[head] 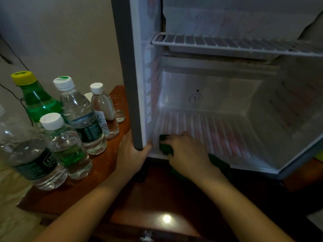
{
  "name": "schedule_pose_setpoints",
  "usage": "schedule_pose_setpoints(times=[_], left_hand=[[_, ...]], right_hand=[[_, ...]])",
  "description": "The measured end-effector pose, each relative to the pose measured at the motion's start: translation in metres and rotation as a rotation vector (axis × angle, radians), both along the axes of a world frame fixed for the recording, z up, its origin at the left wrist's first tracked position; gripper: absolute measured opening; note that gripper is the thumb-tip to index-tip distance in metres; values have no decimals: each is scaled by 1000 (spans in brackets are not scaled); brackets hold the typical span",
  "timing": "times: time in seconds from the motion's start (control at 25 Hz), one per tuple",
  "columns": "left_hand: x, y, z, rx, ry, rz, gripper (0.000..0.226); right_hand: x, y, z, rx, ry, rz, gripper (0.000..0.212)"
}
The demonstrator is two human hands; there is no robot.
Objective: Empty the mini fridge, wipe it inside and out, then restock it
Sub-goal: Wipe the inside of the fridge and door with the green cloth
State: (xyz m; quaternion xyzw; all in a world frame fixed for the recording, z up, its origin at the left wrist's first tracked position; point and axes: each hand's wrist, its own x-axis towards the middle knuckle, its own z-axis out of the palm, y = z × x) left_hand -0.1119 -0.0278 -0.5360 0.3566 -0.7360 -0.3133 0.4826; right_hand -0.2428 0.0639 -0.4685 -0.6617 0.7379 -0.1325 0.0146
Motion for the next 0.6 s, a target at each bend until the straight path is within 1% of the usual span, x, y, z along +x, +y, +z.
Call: schedule_pose_setpoints(times=[0.08,0.16,0.2,0.28,0.32,0.4,0.48,0.56,0.6], left_hand=[[1,-4,-6,2,-1,-7,47],[1,-5,-6,23,0,-8,40],[1,-2,-3,36,10,-2,40],[1,1,0,37,18,18,46],[-1,1,1,32,11,20,46],[0,1,1,29,-2,25,45],[2,0,0,2,-15,14,44],[3,-3,-3,1,-27,-8,39],[3,-4,-3,5,-28,-6,37]], right_hand=[[3,-8,-2,3,45,-25,30],[-19,-58,3,40,102,-146,23],[-32,-81,7,76,100,-181,23],[-56,-119,20,151,109,-221,27],[-60,-125,22,154,126,-231,29],[-45,-106,16,158,120,-201,28],[-15,-59,9,101,50,-161,24],[14,-4,-1,11,0,-12,28],[24,16,-1,9,-8,47,31]])
